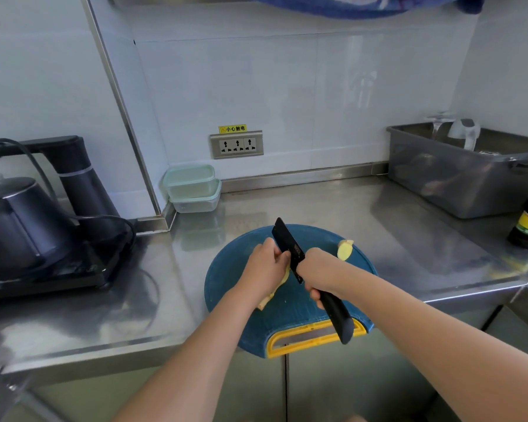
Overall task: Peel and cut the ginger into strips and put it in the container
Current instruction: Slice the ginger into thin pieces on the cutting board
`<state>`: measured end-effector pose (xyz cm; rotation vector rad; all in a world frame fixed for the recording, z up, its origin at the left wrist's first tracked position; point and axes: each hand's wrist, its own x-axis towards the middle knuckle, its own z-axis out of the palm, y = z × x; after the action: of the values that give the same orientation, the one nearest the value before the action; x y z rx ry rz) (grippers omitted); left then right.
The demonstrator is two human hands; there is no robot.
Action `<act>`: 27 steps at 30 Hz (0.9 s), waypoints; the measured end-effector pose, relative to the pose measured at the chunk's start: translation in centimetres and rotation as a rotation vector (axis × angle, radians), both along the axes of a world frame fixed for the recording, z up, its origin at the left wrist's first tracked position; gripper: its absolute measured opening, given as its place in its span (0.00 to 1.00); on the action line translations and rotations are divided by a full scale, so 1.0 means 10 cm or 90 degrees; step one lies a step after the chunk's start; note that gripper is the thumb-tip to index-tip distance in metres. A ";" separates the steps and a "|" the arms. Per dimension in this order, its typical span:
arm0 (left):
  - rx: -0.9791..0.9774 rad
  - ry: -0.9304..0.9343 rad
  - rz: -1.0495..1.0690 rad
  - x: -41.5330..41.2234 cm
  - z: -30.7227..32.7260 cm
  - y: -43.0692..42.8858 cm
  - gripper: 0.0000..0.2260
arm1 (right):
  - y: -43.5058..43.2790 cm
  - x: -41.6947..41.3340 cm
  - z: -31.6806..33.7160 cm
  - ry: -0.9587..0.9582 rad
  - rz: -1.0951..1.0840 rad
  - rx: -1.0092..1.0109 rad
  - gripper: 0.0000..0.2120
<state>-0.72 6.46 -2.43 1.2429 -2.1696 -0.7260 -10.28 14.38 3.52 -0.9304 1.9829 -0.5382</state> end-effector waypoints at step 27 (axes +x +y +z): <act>0.039 0.037 0.043 0.06 0.06 0.09 0.12 | 0.17 -0.15 -0.10 -0.095 -0.029 -0.030 0.07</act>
<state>-0.07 7.38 -1.83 1.3032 -2.0619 -0.7970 -11.81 16.09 2.48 -0.8506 1.8674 -0.6633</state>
